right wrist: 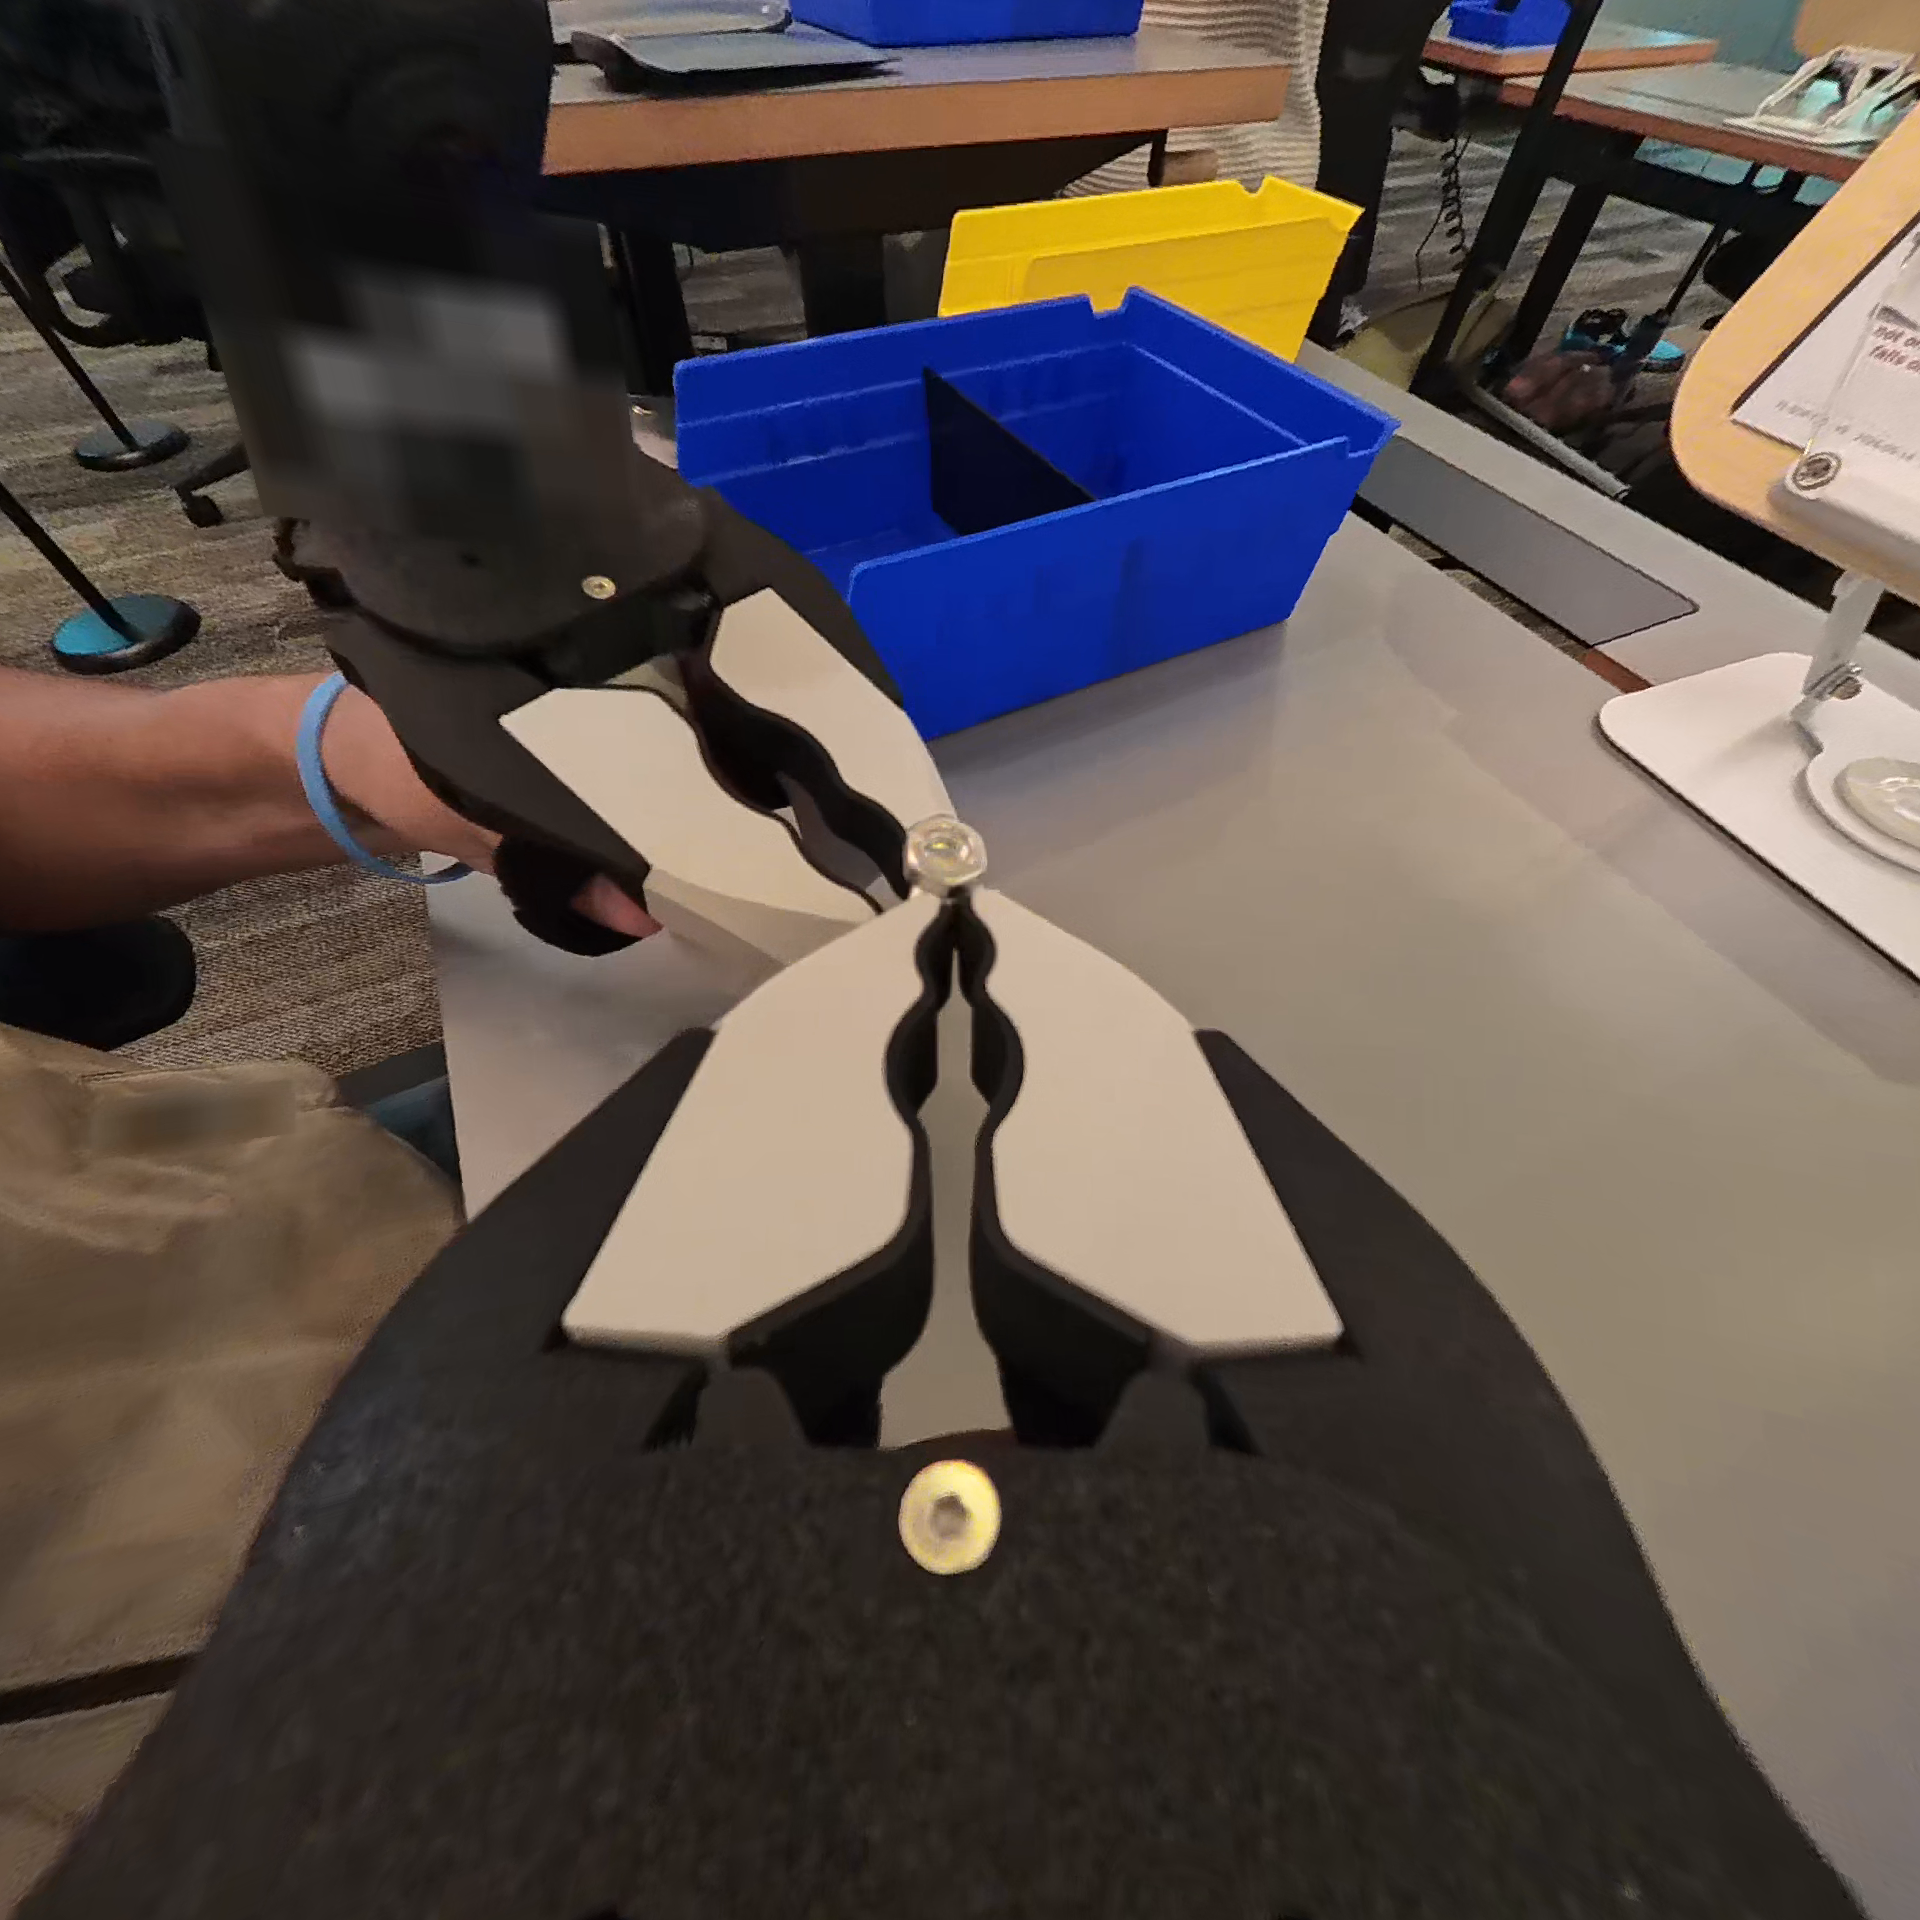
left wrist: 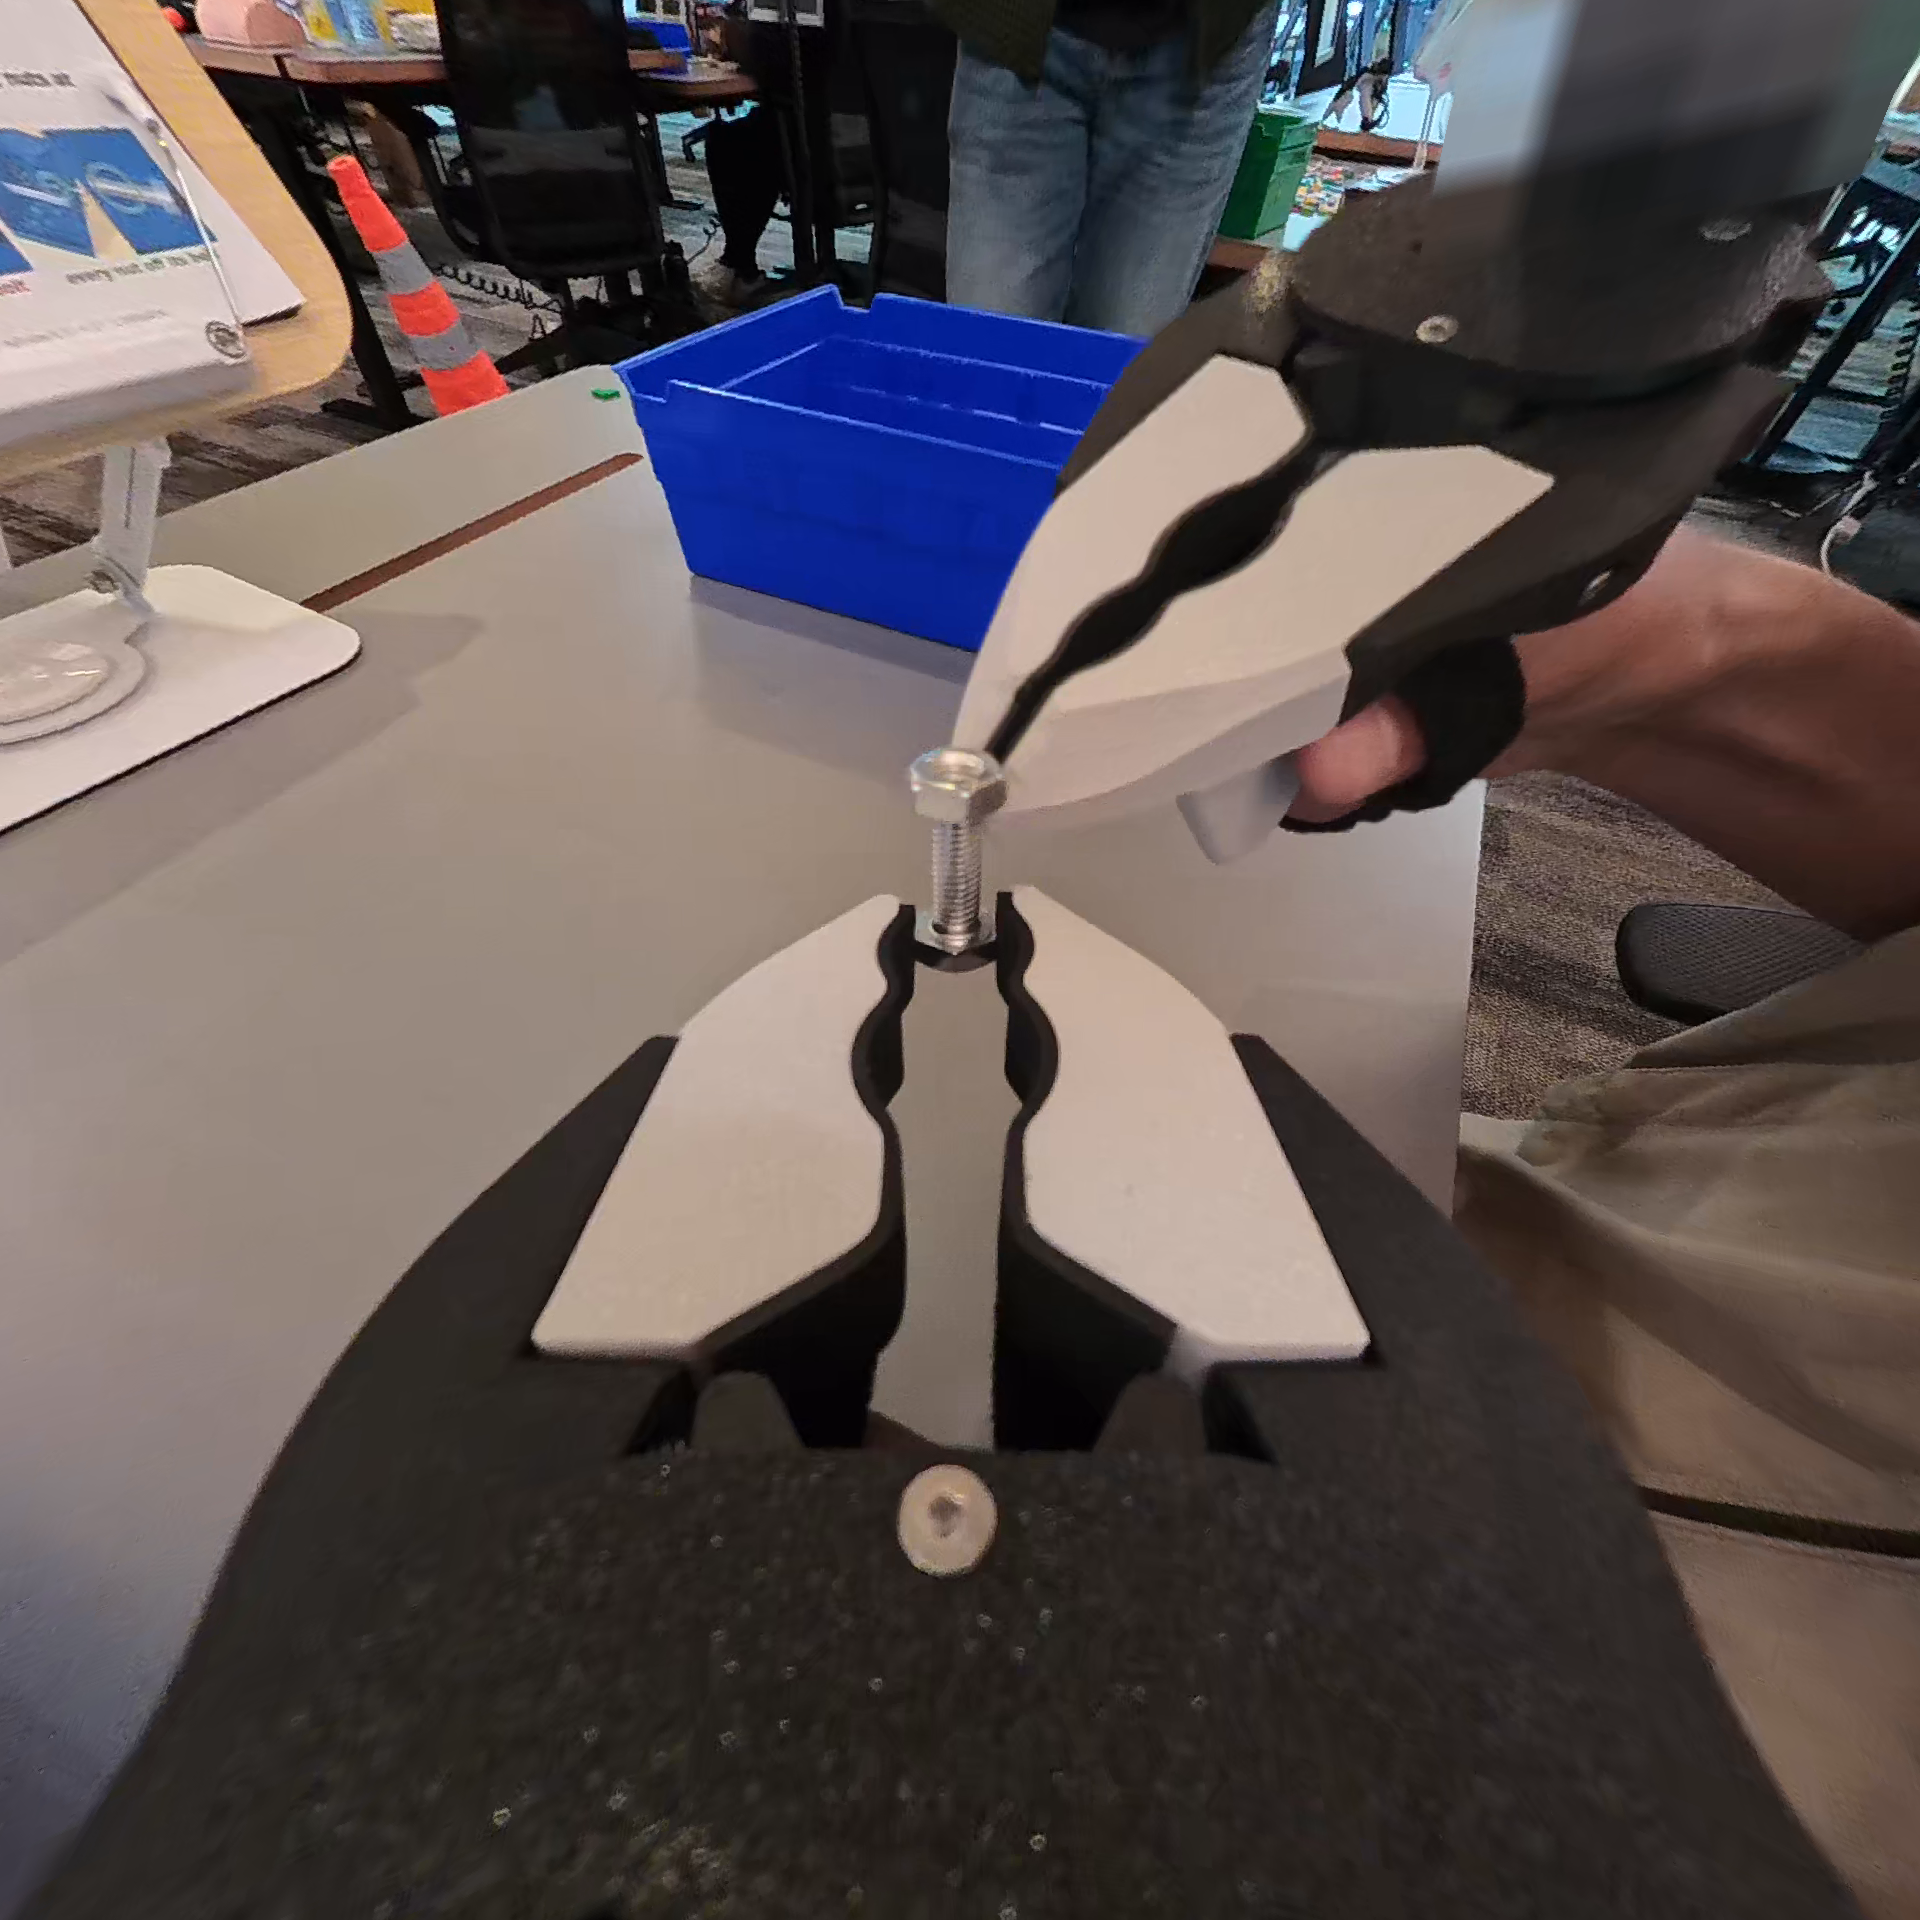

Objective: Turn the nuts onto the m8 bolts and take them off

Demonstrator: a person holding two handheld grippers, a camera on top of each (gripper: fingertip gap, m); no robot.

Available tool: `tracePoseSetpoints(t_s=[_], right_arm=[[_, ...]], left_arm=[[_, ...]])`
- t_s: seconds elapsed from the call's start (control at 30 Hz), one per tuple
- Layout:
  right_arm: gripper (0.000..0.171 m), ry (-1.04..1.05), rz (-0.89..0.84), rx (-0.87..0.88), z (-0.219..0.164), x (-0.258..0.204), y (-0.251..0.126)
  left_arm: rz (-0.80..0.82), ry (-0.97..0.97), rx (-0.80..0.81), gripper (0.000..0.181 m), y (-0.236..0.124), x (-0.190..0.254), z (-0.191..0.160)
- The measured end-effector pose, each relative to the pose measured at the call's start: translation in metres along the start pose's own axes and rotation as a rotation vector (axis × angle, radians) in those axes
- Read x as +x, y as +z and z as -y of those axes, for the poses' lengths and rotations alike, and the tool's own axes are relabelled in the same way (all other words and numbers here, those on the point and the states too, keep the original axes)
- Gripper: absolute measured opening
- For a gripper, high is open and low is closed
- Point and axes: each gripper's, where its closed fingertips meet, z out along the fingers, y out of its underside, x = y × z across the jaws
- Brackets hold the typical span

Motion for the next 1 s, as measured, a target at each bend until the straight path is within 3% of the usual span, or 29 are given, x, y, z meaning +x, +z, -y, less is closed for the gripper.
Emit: tracePoseSetpoints(t_s=[0.17, 0.27, 0.37, 0.57, 0.8, 1.0], right_arm=[[0.000, 0.020, 0.013, 0.024, 0.002, -0.004, -0.003], [0.012, 0.040, -0.006, 0.046, 0.006, 0.003, -0.006], [0.013, 0.086, 0.029, 0.084, 0.013, 0.004, -0.008], [0.011, 0.121, 0.136, 0.140, 0.025, -0.015, -0.009], [0.000, 0.128, 0.057, 0.156, 0.027, 0.009, -0.013], [0.000, 0.104, 0.092, 0.159, 0.028, -0.006, -0.012]], left_arm=[[-0.006, -0.017, -0.001, 0.015, -0.001, -0.003, -0.001], [-0.050, -0.052, 0.023, 0.015, -0.001, 0.001, 0.002], [-0.071, -0.062, 0.047, 0.015, -0.002, 0.004, 0.006], [-0.050, -0.055, 0.062, 0.015, -0.003, -0.002, 0.012], [-0.082, -0.055, 0.084, 0.015, -0.007, 0.004, 0.018], [-0.091, -0.043, 0.086, 0.015, -0.009, 0.006, 0.022]])
